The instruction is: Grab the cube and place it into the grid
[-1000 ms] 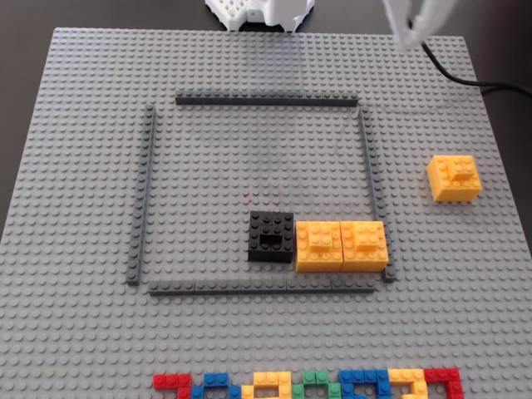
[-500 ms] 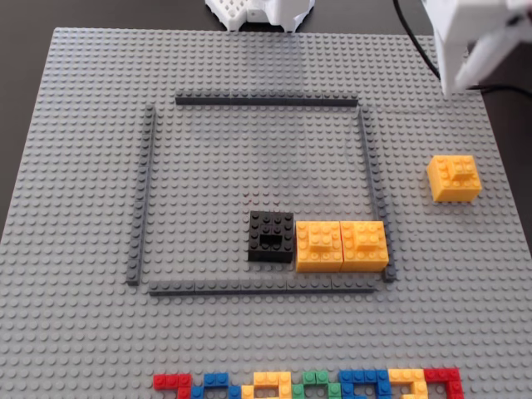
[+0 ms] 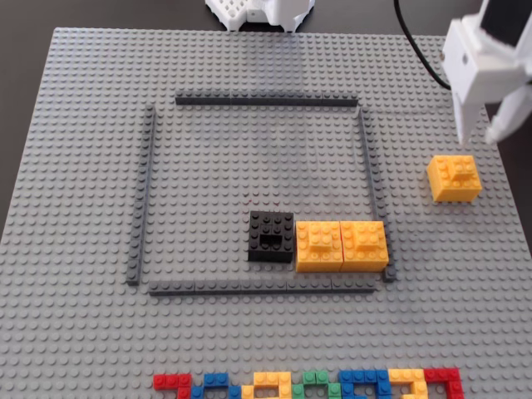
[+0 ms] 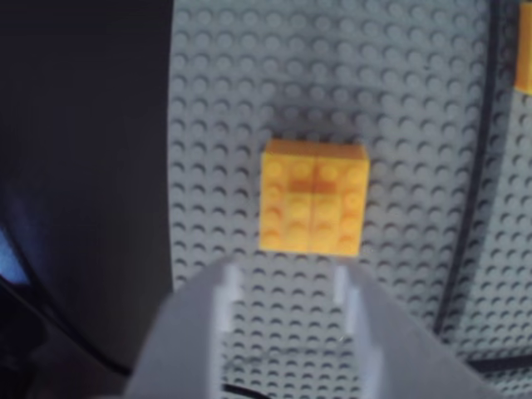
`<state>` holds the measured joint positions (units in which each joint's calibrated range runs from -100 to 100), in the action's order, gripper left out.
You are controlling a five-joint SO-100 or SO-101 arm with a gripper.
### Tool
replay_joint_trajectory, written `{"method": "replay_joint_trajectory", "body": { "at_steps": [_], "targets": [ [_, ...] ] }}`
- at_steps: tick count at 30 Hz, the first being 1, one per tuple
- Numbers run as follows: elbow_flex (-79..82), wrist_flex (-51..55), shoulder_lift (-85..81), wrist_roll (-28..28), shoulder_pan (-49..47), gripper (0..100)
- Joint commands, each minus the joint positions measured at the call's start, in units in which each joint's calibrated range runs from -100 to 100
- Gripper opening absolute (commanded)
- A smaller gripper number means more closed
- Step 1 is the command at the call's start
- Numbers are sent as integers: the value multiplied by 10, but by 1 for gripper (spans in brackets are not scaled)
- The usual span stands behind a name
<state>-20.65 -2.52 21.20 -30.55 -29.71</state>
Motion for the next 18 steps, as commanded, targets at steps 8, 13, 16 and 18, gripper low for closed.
{"method": "replay_joint_trajectory", "body": {
  "at_steps": [8,13,16,18],
  "targets": [
    [-17,-15,16,19,17,26],
    [-16,-7,19,20,21,26],
    [-8,-6,20,26,22,25],
    [-1,-8,21,29,22,25]
  ]
}}
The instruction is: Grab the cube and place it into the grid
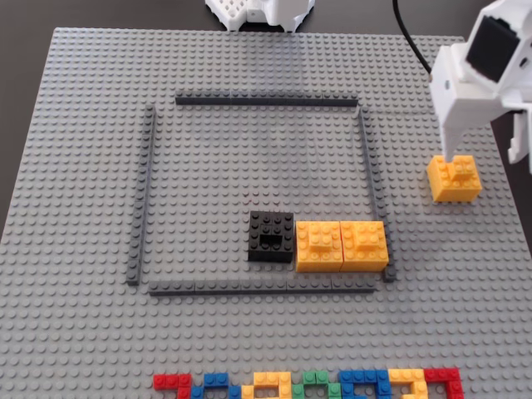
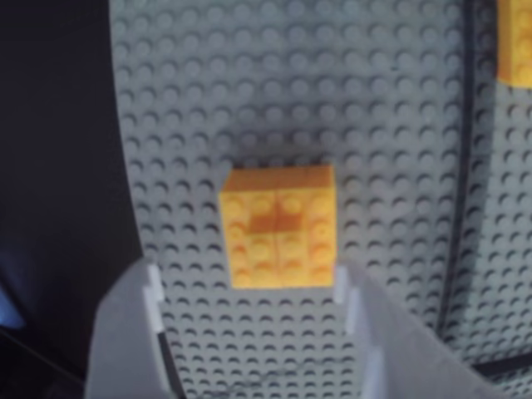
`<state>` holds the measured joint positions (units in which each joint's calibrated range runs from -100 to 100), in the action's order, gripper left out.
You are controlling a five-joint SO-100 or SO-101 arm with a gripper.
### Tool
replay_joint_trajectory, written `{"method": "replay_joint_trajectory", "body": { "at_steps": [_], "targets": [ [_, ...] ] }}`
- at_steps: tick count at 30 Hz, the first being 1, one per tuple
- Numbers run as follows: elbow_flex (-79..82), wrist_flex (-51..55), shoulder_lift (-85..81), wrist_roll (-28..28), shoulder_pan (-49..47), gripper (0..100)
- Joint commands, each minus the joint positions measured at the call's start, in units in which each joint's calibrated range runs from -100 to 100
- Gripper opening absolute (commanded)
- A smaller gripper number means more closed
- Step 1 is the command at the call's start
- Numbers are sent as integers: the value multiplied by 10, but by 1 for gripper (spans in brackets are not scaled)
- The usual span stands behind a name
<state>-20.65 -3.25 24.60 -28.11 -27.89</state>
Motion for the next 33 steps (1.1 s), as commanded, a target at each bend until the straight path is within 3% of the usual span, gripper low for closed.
{"method": "replay_joint_trajectory", "body": {
  "at_steps": [1,33],
  "targets": [
    [0,-1,-12,6,4,25],
    [5,-11,0,6,-15,23]
  ]
}}
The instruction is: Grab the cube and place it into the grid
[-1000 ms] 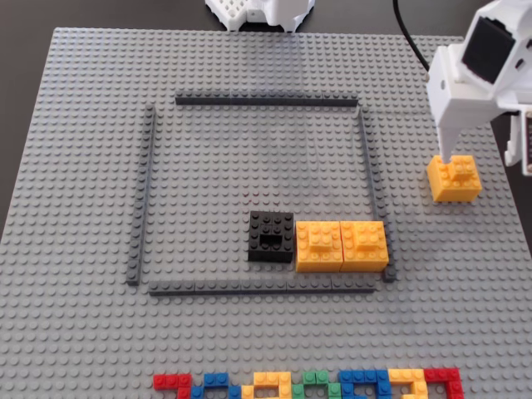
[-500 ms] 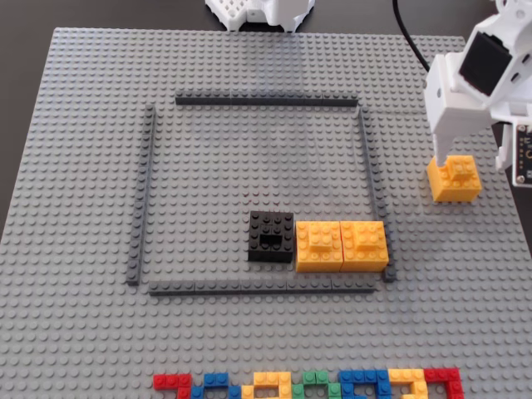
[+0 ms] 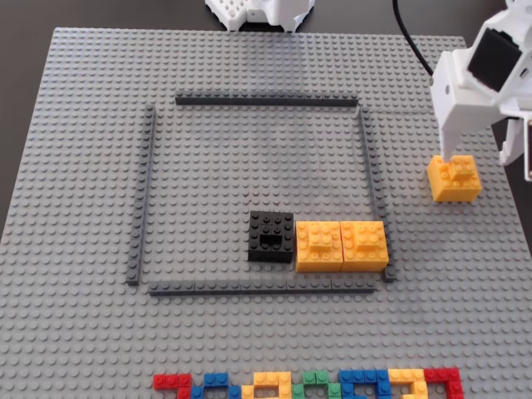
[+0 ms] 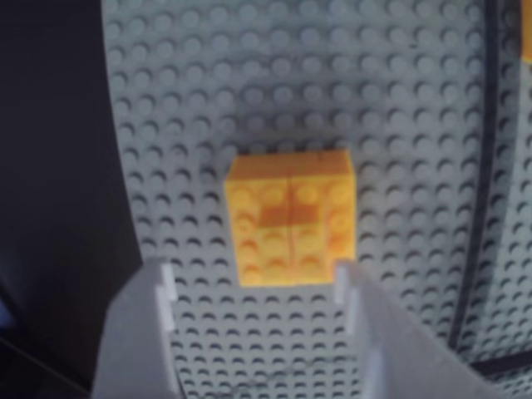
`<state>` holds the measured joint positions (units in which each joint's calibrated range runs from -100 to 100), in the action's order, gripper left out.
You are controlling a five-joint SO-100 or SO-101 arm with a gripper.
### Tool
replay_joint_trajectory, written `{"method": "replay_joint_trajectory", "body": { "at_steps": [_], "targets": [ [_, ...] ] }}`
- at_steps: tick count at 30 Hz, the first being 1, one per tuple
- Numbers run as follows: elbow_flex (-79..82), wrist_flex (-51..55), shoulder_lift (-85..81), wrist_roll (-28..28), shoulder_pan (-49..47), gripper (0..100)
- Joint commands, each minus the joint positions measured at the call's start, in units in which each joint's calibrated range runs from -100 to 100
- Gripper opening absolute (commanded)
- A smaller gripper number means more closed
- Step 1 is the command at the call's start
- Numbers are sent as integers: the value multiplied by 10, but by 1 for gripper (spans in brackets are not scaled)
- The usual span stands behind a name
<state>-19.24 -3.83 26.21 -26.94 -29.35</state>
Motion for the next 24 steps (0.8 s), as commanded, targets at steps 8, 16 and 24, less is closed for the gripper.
{"method": "replay_joint_trajectory", "body": {
  "at_steps": [8,16,24],
  "targets": [
    [-5,-12,-14,-15,8,23],
    [6,-17,-9,-20,12,18],
    [13,-21,-7,-19,11,14]
  ]
}}
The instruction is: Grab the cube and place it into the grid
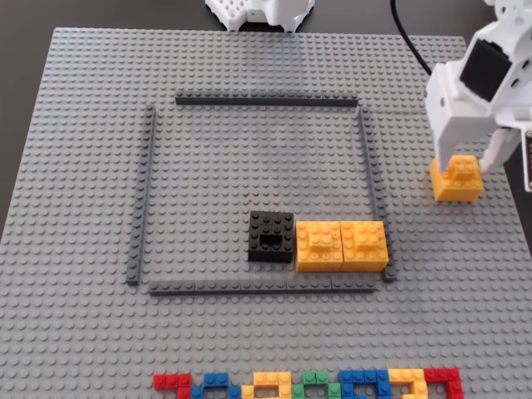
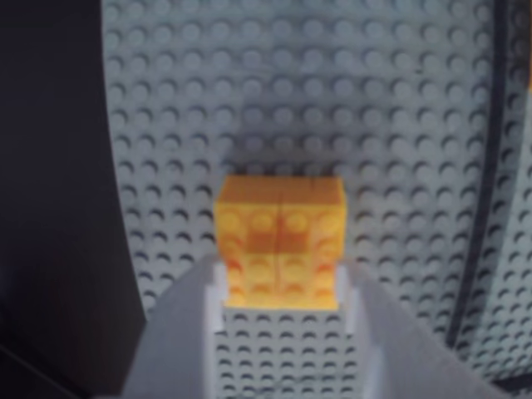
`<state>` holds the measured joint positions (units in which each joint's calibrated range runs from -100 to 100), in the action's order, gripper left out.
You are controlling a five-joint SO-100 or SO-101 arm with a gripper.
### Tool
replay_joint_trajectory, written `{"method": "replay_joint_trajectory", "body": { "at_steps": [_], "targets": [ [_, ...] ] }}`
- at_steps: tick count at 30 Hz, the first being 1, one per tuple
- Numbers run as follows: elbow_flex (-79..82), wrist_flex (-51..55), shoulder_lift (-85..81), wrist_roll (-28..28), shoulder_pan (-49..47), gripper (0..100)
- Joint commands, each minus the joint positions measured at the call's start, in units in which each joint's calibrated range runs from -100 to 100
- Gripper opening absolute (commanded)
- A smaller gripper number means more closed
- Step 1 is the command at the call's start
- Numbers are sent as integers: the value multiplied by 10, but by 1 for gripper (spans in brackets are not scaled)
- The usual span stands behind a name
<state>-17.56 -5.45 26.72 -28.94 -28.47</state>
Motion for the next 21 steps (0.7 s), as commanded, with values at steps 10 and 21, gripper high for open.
{"method": "replay_joint_trajectory", "body": {
  "at_steps": [10,21],
  "targets": [
    [-2,-6,-11,2,4,10],
    [-21,0,-23,2,5,9]
  ]
}}
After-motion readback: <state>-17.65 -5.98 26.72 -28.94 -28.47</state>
